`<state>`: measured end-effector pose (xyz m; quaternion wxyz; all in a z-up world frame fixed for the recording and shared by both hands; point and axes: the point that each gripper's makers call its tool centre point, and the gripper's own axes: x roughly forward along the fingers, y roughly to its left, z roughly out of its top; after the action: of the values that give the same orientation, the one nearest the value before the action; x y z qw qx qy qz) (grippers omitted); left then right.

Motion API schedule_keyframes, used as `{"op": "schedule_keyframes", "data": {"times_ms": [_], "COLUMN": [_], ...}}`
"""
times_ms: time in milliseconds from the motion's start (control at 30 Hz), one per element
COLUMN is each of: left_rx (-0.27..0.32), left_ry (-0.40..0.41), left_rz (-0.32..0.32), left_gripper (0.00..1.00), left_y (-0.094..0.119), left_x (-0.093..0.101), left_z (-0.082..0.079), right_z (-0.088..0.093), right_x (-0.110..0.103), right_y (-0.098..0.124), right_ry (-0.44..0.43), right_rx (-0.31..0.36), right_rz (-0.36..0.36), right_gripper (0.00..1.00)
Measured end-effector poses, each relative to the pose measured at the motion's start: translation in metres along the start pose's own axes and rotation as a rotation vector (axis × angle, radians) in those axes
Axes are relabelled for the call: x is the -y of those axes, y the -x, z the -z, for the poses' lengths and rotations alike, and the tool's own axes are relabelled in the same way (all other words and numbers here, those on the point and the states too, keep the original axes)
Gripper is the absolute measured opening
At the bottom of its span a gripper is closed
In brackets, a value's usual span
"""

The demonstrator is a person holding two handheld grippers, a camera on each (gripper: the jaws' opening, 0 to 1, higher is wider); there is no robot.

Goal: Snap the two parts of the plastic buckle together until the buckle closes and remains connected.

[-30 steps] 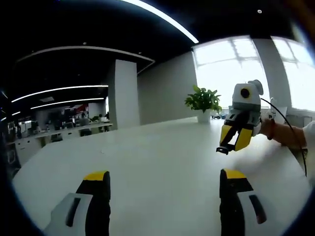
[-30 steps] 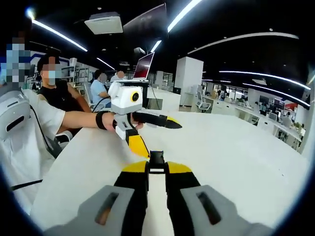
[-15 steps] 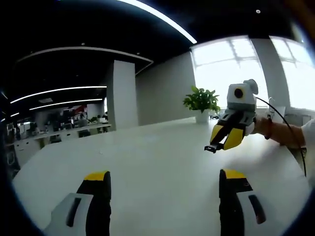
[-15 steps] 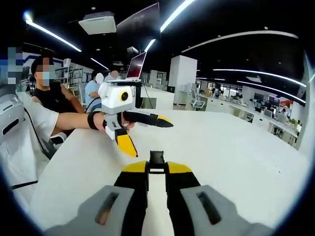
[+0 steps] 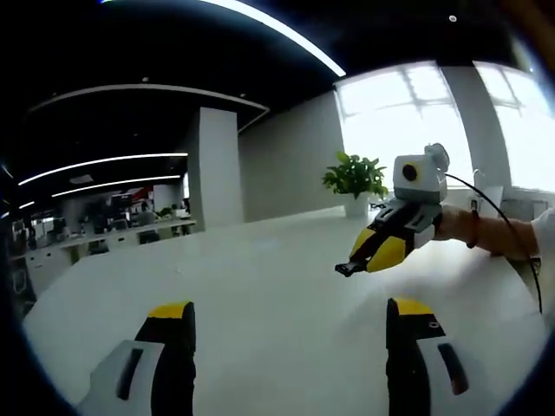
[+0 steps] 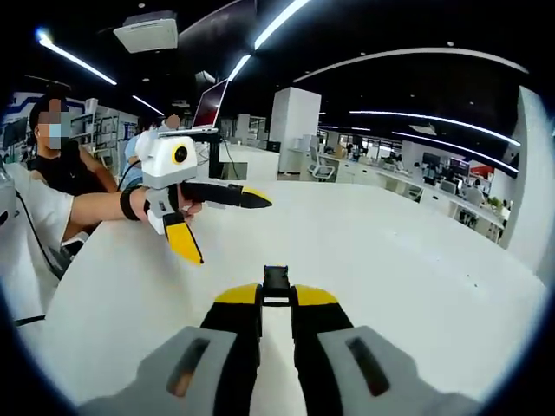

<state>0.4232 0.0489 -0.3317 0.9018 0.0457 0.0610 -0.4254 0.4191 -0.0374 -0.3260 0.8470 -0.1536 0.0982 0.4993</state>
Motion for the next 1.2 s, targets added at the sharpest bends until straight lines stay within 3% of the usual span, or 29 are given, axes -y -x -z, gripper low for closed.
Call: {"op": "schedule_keyframes", "data": {"times_ms": [600,1200], "left_rx": [-0.004,-0.005], "left_ry": [-0.011,-0.016], "left_rz": [-0.001,-0.006], "left_gripper": [0.93,0.91], "left_y": [-0.001,0.000], "left_x": [-0.004,-0.005], "left_z": [-0.002,-0.003], "right_z": [0.003,-0.002], "right_x": [0.024,0.035], "right_y": [-0.012,-0.021], "right_ry": [-0.019,-0.021], "right_rx": [-0.040,-0.045], "right_rz": [0.082,0.103], "right_gripper": [0.11,0.11]}}
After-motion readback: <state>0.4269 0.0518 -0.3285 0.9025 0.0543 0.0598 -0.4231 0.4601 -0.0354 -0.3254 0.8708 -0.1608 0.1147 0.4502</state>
